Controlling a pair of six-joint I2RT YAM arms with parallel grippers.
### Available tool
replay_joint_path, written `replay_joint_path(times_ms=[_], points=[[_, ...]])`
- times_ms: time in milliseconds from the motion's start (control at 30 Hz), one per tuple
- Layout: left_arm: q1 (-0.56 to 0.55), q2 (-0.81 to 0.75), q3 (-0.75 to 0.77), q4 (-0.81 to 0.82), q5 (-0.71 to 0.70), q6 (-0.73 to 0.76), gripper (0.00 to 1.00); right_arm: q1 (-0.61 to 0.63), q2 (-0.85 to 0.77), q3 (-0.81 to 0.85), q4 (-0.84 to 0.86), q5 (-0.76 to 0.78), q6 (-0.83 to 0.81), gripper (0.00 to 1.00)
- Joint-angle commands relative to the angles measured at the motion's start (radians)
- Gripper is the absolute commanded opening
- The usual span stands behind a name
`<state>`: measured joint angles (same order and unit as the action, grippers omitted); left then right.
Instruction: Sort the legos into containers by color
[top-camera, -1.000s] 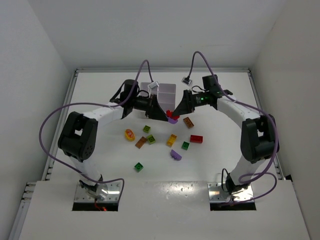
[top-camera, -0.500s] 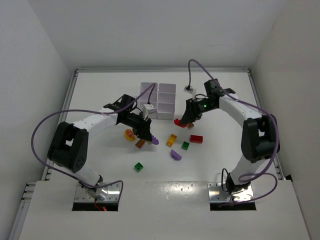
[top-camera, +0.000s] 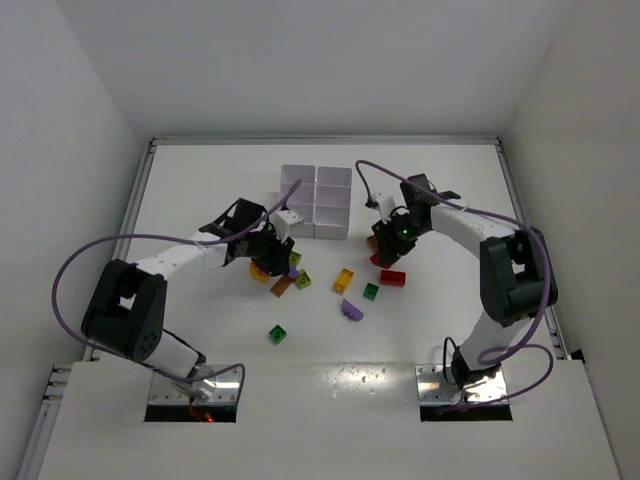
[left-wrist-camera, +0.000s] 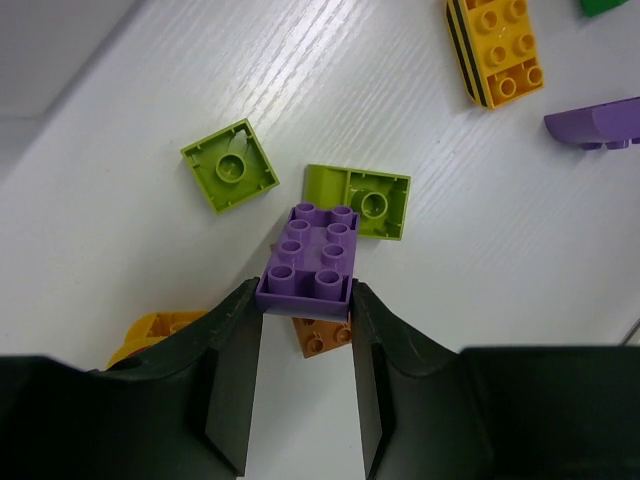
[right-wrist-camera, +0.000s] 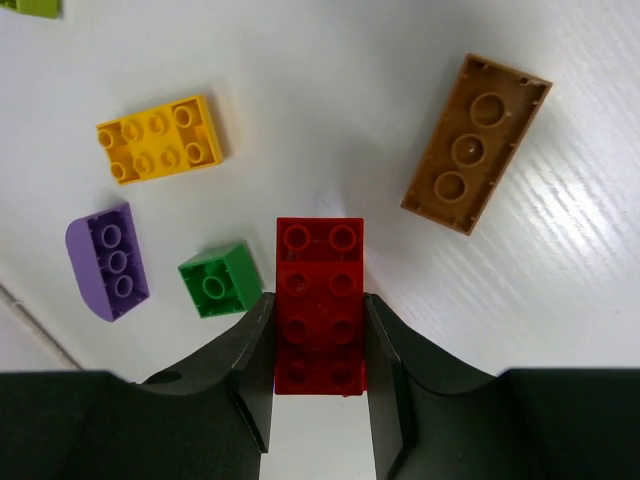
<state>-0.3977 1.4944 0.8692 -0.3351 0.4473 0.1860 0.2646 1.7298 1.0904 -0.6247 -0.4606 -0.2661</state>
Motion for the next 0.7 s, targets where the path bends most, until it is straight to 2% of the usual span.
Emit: replay_joint_path(times_ms=[0, 200, 267, 300, 400, 500, 667], points=[[0.000, -0.086, -0.025, 0.100, -0.004, -0.020, 0.20, 0.007, -0.035, 0.002, 0.060, 0.037, -0.009, 0.00], [-0.012, -0.100, -0.041, 0.102, 0.031, -0.005, 0.47, 0.007, -0.085, 0.046, 0.085, 0.002, 0.025, 0.00], [-0.012, -0.100, -0.041, 0.093, 0.043, 0.004, 0.64, 0.007, -0.085, 0.089, 0.085, -0.010, 0.034, 0.00], [-0.012, -0.111, -0.041, 0.093, 0.057, 0.004, 0.85, 0.016, -0.085, 0.106, 0.085, -0.019, 0.045, 0.00], [-0.012, -0.137, -0.041, 0.108, 0.106, 0.004, 0.90, 0.016, -0.085, 0.163, 0.108, -0.020, 0.083, 0.00], [-0.096, -0.148, 0.033, 0.123, 0.097, 0.016, 0.90, -0.002, -0.076, 0.196, 0.108, -0.010, 0.123, 0.00], [-0.217, -0.037, 0.198, 0.105, 0.169, 0.075, 0.80, -0.082, -0.128, 0.141, 0.148, 0.128, 0.246, 0.00]])
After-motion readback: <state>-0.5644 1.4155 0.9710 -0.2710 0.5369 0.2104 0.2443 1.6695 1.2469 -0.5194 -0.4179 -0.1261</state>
